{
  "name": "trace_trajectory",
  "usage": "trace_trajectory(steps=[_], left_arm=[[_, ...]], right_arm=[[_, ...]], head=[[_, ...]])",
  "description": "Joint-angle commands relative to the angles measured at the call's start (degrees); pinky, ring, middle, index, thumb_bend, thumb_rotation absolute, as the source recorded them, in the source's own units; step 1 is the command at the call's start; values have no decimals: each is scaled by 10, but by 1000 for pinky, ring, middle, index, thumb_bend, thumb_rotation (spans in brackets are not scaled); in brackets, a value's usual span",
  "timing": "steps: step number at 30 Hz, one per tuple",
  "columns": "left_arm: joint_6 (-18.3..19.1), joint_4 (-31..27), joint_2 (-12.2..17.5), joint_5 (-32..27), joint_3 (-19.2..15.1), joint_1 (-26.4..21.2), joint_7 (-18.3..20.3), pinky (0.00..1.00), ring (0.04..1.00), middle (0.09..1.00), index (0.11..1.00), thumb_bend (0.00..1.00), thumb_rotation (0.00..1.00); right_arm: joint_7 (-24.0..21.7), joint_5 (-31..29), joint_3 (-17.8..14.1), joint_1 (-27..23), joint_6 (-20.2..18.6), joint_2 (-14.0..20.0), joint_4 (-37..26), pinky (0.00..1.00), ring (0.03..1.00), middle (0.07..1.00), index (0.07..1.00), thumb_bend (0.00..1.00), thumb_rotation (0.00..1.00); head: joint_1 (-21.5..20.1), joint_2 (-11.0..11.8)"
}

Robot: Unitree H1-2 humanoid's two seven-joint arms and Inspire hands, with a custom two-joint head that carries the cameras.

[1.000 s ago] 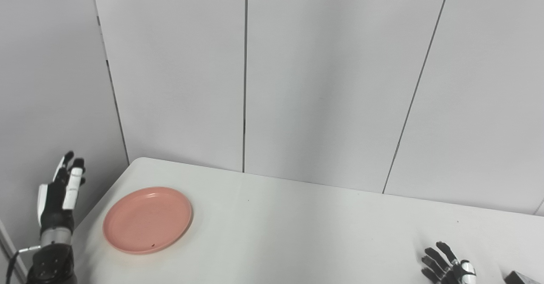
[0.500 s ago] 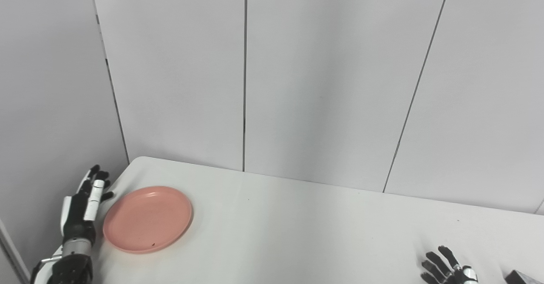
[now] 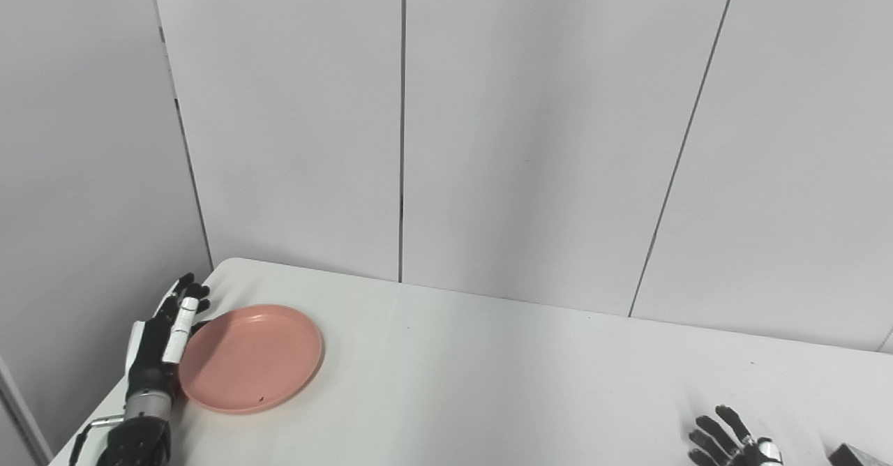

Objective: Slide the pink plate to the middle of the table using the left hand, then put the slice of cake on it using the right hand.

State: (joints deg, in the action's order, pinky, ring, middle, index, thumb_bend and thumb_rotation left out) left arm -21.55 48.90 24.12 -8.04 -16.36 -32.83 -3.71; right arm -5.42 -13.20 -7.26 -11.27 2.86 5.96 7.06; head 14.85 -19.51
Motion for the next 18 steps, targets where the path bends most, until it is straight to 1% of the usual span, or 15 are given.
trace_trajectory(steps=[1, 2, 5, 6, 9, 11, 13, 15, 18], left_arm=[[5, -14, -9, -10, 5, 5, 12, 697, 858, 859, 881, 779, 895], [8, -19, -11, -16, 4, 7, 19, 696, 859, 862, 882, 779, 892], [18, -32, -16, -27, 3, 11, 32, 716, 873, 872, 880, 837, 870], [20, -37, -19, -26, 5, 12, 33, 717, 874, 872, 880, 840, 869], [24, -50, -25, -27, 8, 14, 39, 674, 859, 862, 879, 883, 873], [25, -59, -30, -30, 11, 15, 45, 670, 858, 858, 881, 893, 871], [29, -70, -36, -33, 11, 16, 50, 680, 845, 838, 865, 885, 862], [36, -81, -44, -38, 10, 14, 54, 690, 844, 834, 870, 872, 850], [47, -93, -52, -42, 11, 9, 57, 689, 843, 854, 883, 915, 842]], right_arm=[[1, 2, 3, 9, -16, -4, 2, 818, 822, 825, 877, 722, 1000], [1, 2, 4, 8, -15, -3, 3, 817, 823, 826, 877, 723, 1000], [0, 2, 4, 8, -14, -2, 4, 809, 820, 826, 874, 714, 1000], [1, 2, 4, 8, -14, -3, 4, 809, 820, 826, 874, 713, 1000], [2, 3, 4, 8, -16, -4, 3, 803, 815, 822, 873, 719, 1000], [2, 3, 5, 7, -16, -6, 5, 801, 813, 819, 874, 723, 1000], [3, 3, 6, 6, -16, -6, 6, 801, 817, 827, 881, 728, 1000], [4, 4, 6, 6, -16, -8, 7, 802, 817, 826, 879, 724, 1000], [4, 6, 8, 6, -12, -9, 8, 811, 823, 831, 876, 697, 1000]], head=[[-1, -1], [-2, -2], [-2, -3], [-3, -4], [-7, -6], [-10, -7], [-13, -9], [-19, -11], [-25, -13]])
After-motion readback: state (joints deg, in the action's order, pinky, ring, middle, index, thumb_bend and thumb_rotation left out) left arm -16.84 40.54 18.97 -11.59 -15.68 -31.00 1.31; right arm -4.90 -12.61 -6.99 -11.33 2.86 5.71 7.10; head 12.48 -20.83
